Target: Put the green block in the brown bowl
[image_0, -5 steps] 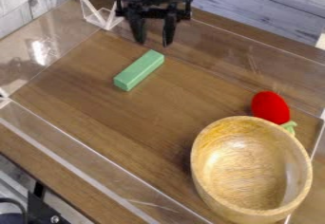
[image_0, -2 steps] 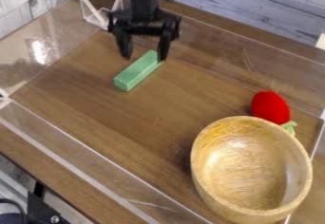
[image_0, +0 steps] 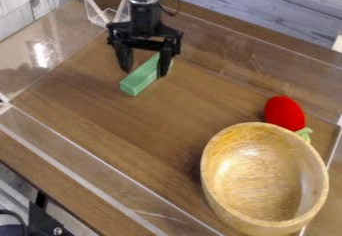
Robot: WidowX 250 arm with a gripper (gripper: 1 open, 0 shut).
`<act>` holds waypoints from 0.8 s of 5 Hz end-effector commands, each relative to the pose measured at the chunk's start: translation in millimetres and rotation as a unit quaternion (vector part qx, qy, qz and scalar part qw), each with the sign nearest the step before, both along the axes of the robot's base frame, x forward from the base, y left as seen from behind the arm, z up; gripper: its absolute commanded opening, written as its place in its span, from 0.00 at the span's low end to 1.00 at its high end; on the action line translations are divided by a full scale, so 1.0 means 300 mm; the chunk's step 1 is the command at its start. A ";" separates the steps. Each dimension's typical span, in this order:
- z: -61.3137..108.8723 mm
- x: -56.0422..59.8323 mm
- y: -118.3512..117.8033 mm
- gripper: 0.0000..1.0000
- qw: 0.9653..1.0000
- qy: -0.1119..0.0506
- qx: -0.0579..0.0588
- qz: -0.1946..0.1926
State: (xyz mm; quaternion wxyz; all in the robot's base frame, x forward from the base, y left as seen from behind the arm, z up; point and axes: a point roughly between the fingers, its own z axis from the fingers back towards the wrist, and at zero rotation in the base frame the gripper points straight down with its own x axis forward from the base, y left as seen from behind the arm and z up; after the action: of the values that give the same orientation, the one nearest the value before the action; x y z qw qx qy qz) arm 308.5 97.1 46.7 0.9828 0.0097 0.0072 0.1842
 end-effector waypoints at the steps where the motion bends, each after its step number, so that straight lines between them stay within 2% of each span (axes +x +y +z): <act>1: -0.021 -0.007 0.028 1.00 1.000 -0.009 0.007 -0.006; 2: -0.065 -0.023 0.052 1.00 1.000 -0.005 0.004 -0.012; 3: -0.047 0.008 0.045 0.00 1.000 -0.004 0.002 -0.022; 4: -0.002 0.044 0.002 0.00 0.998 -0.005 -0.002 -0.058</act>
State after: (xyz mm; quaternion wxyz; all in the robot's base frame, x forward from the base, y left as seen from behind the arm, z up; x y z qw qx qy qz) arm 312.1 94.5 29.2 0.9909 0.0012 0.0304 0.1308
